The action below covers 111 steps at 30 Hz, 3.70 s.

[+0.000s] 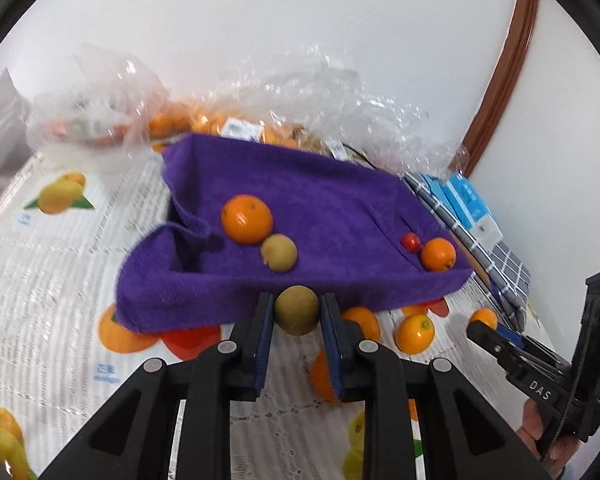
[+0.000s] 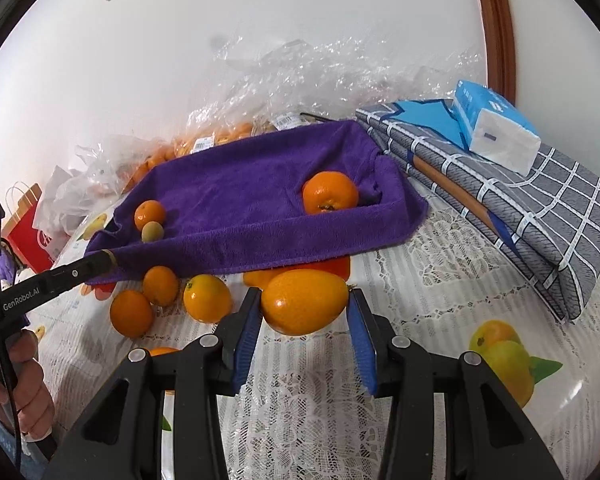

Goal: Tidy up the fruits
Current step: 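Grasp an oval yellow fruit with the right gripper while the left grasps another olive-green fruit, then lift the yellow fruit with the right gripper while the left lifts the green fruit, then lower the yellow fruit onto the towel with the right gripper while the left releases the green fruit there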

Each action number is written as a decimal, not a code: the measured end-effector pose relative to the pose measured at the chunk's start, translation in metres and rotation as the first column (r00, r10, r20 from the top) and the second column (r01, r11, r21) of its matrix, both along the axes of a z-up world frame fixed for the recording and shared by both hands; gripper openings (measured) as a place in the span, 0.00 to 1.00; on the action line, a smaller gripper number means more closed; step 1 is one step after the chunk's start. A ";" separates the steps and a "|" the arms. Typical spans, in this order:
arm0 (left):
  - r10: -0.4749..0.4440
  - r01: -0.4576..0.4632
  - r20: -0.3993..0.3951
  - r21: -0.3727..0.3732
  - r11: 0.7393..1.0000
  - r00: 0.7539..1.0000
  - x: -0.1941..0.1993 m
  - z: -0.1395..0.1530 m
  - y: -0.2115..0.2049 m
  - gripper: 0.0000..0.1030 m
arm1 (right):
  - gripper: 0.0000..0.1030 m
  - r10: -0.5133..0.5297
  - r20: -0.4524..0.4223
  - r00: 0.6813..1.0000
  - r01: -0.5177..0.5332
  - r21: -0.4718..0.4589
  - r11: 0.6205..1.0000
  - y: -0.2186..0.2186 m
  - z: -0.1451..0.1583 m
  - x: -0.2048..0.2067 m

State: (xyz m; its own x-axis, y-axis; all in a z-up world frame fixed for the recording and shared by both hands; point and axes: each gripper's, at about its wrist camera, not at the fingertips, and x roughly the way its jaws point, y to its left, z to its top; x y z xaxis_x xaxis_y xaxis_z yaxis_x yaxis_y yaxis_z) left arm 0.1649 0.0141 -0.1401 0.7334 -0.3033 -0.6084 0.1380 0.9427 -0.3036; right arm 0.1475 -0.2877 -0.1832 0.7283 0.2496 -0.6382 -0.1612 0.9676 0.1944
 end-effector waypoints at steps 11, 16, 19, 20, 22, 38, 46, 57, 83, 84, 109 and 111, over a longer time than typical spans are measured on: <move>0.048 -0.046 0.110 -0.022 0.999 0.993 -0.011 0.019 0.014 0.22 | 0.41 -0.039 0.010 0.999 0.039 -0.014 0.999 -0.003 0.002 -0.003; 0.073 -0.071 0.098 -0.025 0.997 0.993 -0.009 0.019 0.019 0.22 | 0.41 -0.051 -0.009 0.999 0.051 -0.009 0.999 -0.002 0.002 -0.002; 0.080 -0.079 0.093 -0.020 0.997 0.992 -0.008 0.018 0.020 0.22 | 0.41 -0.062 0.007 0.998 0.062 0.002 0.998 -0.003 0.010 -0.007; 0.082 -0.081 0.092 -0.017 0.997 0.992 -0.008 0.018 0.020 0.22 | 0.41 -0.061 0.016 0.998 0.061 0.003 0.998 -0.003 0.013 -0.009; 0.085 -0.084 0.098 -0.013 0.996 0.992 -0.010 0.019 0.020 0.22 | 0.41 -0.057 0.039 0.998 0.058 -0.005 0.998 -0.001 0.021 -0.012; 0.112 -0.115 0.107 0.031 0.993 0.988 -0.008 0.018 0.020 0.22 | 0.41 -0.005 0.123 0.992 0.010 -0.039 0.999 0.016 0.056 -0.010; 0.143 -0.146 0.078 0.031 0.989 0.987 -0.007 0.021 0.030 0.22 | 0.41 -0.019 0.127 0.992 0.029 -0.073 0.997 0.020 0.064 0.005; 0.132 -0.132 0.036 -0.017 0.991 0.991 0.034 0.052 0.045 0.22 | 0.41 -0.004 0.119 0.993 0.009 -0.047 0.999 0.027 0.072 0.061; 0.067 -0.069 -0.123 -0.008 0.998 0.990 0.075 -0.007 0.024 0.22 | 0.42 0.117 0.011 0.993 -0.115 -0.114 0.987 0.063 0.011 0.095; 0.067 -0.068 -0.123 -0.006 0.998 0.990 0.075 -0.007 0.023 0.22 | 0.42 0.120 0.010 0.993 -0.118 -0.121 0.986 0.064 0.011 0.095; 0.042 -0.043 -0.132 -0.010 0.999 0.990 0.078 -0.010 0.023 0.24 | 0.46 0.146 -0.075 0.986 -0.149 -0.037 0.988 0.059 0.010 0.093; 0.041 -0.044 -0.117 -0.025 0.999 0.992 0.075 -0.007 0.025 0.24 | 0.46 0.124 -0.069 0.990 -0.127 -0.038 0.991 0.057 0.019 0.089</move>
State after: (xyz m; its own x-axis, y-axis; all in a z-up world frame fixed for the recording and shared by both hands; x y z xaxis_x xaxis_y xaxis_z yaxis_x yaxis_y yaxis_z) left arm 0.2401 0.0390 -0.1470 0.6706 -0.2913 -0.6822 0.0601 0.9380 -0.3414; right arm 0.2360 -0.2309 -0.1646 0.6484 0.3081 -0.6962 -0.2697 0.9481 0.1684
